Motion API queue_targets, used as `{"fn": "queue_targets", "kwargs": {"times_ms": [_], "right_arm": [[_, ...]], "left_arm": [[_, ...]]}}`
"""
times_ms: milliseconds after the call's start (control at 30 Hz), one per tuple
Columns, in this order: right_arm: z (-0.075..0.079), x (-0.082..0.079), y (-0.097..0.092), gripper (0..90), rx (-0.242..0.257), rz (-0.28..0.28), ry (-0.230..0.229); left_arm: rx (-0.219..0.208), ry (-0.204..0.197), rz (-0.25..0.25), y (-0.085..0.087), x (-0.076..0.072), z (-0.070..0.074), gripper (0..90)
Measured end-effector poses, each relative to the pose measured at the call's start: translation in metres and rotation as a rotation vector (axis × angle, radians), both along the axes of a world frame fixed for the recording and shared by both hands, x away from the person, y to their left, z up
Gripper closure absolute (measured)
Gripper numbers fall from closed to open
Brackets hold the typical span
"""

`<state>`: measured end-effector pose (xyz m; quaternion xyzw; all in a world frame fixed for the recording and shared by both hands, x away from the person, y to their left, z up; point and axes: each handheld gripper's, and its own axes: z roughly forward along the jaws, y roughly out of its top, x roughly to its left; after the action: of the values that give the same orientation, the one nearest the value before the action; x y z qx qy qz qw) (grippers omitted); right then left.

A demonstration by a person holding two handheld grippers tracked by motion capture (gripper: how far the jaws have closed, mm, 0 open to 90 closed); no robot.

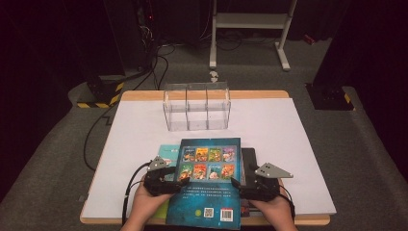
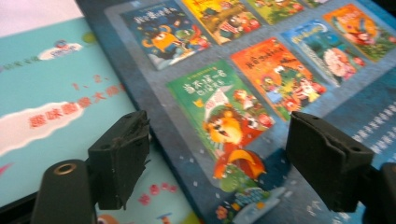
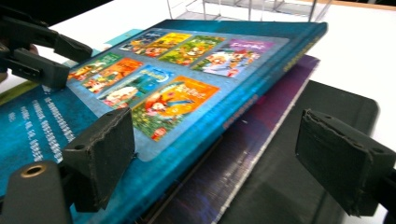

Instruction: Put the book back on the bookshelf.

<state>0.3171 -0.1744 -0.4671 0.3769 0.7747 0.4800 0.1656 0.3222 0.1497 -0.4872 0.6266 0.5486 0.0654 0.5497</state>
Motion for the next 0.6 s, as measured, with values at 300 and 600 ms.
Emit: {"fn": "queue_targets", "kwargs": {"times_ms": [300, 600], "right_arm": [[-0.002, 0.001, 0.005, 12.9, 0.001, 0.021, 0.026], [-0.002, -0.005, -0.009, 13.1, 0.026, -0.018, 0.038]], "left_arm": [[0.002, -0.006, -0.008, -0.005, -0.003, 0.0, 22.4], [0.01, -0.021, -0.06, -0.025, 0.0, 0.004, 22.6]]}}
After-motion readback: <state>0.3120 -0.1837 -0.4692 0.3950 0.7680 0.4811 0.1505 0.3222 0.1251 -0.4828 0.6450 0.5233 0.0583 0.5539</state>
